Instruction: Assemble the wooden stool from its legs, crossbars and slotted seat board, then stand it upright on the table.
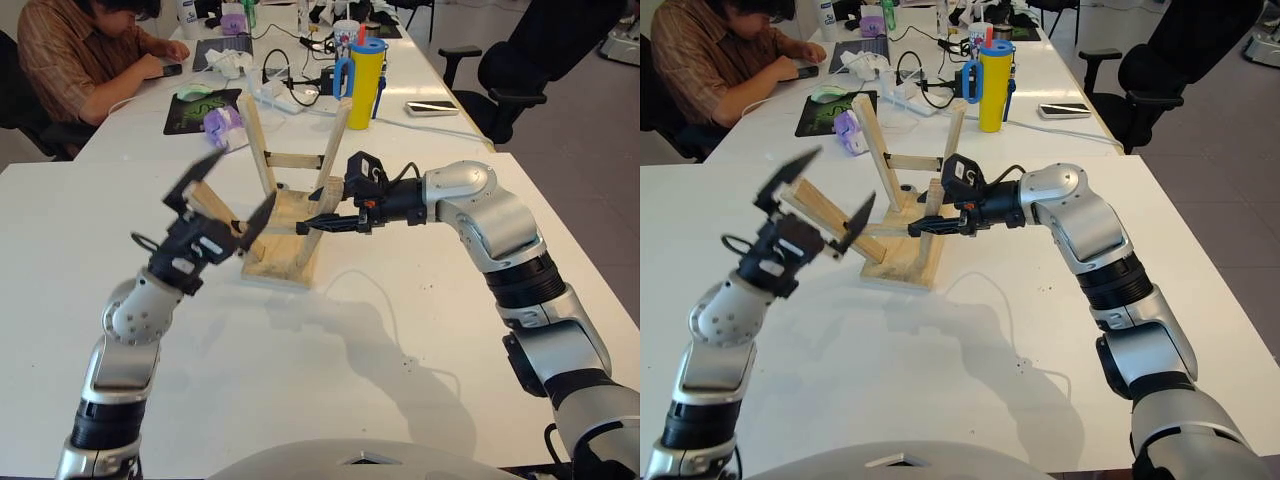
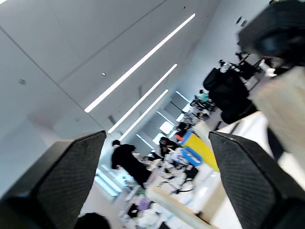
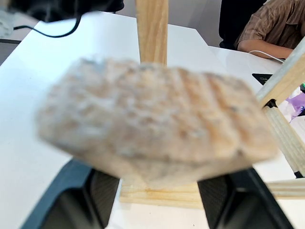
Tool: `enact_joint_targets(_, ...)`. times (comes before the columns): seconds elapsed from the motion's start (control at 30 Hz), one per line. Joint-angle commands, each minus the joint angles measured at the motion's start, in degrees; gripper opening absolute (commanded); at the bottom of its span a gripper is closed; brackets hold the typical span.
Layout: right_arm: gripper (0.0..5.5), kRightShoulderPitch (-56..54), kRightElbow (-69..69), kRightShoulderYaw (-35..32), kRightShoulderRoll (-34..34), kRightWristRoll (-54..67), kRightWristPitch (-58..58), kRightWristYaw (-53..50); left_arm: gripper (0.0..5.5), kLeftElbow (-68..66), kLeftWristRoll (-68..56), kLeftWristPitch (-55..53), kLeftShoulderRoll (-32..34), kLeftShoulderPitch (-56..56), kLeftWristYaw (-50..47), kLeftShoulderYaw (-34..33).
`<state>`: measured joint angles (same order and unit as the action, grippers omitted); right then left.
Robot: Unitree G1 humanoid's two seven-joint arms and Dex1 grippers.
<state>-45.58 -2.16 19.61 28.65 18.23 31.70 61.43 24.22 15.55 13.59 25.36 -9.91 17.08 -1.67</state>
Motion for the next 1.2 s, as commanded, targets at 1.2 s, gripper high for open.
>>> enact_joint_targets(1.2, 3.42, 4.3, -5.2, -11.4, -6.0, 0.5, -8.9, -6.8, 3.99, -23.0, -19.2, -9.3, -6.3, 12.7, 10.3, 5.6)
